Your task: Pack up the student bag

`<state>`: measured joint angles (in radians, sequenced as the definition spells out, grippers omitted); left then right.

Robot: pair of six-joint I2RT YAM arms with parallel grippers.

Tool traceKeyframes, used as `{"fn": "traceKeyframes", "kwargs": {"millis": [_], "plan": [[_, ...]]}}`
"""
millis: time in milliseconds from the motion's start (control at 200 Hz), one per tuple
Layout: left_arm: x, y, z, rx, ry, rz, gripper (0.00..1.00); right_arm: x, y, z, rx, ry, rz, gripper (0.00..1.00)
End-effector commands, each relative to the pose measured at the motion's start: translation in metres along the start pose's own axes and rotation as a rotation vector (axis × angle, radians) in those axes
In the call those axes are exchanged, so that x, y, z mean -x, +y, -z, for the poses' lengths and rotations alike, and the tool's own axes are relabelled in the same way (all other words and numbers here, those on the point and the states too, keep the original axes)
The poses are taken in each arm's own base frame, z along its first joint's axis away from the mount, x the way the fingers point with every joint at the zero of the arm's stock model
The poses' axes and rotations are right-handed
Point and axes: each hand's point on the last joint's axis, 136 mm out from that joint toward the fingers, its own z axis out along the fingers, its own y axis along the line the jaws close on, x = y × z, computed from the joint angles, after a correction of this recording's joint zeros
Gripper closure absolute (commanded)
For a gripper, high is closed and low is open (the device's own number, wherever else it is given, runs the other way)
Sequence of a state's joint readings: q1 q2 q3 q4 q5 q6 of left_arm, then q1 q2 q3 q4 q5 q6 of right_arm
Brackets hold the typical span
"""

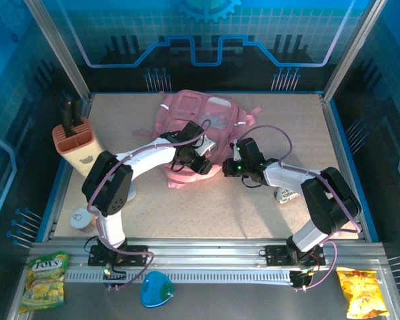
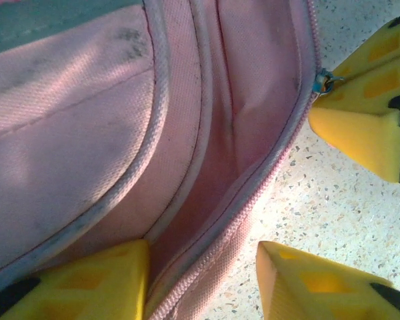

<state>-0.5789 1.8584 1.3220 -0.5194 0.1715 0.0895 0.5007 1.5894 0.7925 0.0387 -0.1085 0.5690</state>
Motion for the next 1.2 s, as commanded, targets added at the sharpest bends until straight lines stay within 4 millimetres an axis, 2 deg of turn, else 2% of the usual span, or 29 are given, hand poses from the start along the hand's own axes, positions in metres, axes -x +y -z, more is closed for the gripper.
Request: {"fn": "traceKeyframes", "kwargs": {"millis": [0, 180, 350, 570, 660, 760, 920, 1011, 1136, 1196], "plan": [[-0.003, -0.015, 0.006, -0.069, 0.012, -0.048, 0.60, 0.004, -0.001, 0.006, 0.012, -0.010, -0.019, 1.00], [0.004, -0.026, 0.010, -0.135, -0.017, -0.084, 0.59, 0.007, 0.002, 0.006, 0.021, -0.011, -0.017, 1.00], [0.011, -0.015, -0.001, -0.081, -0.020, -0.123, 0.48, 0.007, 0.003, 0.005, 0.028, -0.010, -0.020, 1.00], [0.011, -0.014, -0.013, -0.095, 0.004, -0.150, 0.48, 0.006, 0.002, 0.005, 0.032, -0.011, -0.024, 1.00], [0.010, -0.012, -0.015, -0.089, 0.009, -0.149, 0.52, 0.006, 0.001, 0.006, 0.035, -0.014, -0.025, 1.00], [0.008, -0.006, -0.016, -0.059, 0.015, -0.147, 0.61, 0.007, -0.002, 0.006, 0.031, -0.018, -0.026, 1.00], [0.011, -0.007, -0.003, -0.043, -0.014, -0.149, 0.76, 0.011, -0.014, 0.010, -0.004, -0.028, -0.007, 1.00], [0.010, -0.010, 0.004, -0.046, -0.030, -0.145, 0.82, 0.018, -0.024, 0.012, -0.037, -0.038, 0.015, 0.95], [0.001, -0.009, 0.009, -0.036, -0.027, -0.108, 0.85, 0.034, -0.038, 0.013, -0.098, -0.045, 0.026, 0.88], [-0.002, -0.012, 0.011, -0.041, -0.036, -0.090, 0.86, 0.036, -0.048, 0.011, -0.129, -0.034, 0.027, 0.86]]}}
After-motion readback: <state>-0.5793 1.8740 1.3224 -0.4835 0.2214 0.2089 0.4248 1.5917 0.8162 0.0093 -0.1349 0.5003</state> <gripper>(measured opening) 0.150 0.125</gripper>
